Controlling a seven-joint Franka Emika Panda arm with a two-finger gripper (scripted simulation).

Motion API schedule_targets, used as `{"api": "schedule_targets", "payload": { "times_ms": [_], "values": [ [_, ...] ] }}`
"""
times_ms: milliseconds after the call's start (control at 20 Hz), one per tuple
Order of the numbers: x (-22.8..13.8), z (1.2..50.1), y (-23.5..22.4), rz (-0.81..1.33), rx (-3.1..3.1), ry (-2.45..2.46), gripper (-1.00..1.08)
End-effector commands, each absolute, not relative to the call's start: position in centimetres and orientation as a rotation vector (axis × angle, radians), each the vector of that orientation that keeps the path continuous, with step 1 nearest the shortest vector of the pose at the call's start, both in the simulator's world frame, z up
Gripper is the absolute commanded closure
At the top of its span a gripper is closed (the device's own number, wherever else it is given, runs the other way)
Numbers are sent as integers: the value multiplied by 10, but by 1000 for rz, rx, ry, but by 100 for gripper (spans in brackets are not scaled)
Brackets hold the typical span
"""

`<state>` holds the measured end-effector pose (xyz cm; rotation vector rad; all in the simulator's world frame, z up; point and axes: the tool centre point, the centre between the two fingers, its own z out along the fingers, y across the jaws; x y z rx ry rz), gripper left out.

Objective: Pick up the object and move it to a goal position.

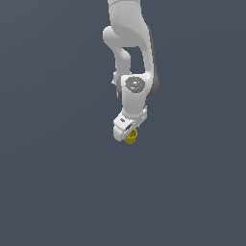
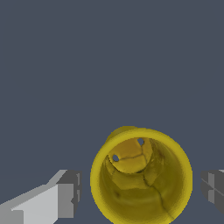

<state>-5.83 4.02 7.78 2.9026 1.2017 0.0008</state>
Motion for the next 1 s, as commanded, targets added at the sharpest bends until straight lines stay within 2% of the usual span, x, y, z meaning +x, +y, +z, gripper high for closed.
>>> {"api": "schedule_targets", "payload": {
  "times_ms": [0,400,450,950],
  "values": [
    [-59,65,40,0,2902,1204,-92],
    [-59,46,40,0,2901,1206,-92],
    [-59,46,40,0,2901,1206,108],
    [-58,47,40,2,2900,1205,108]
  ]
}}
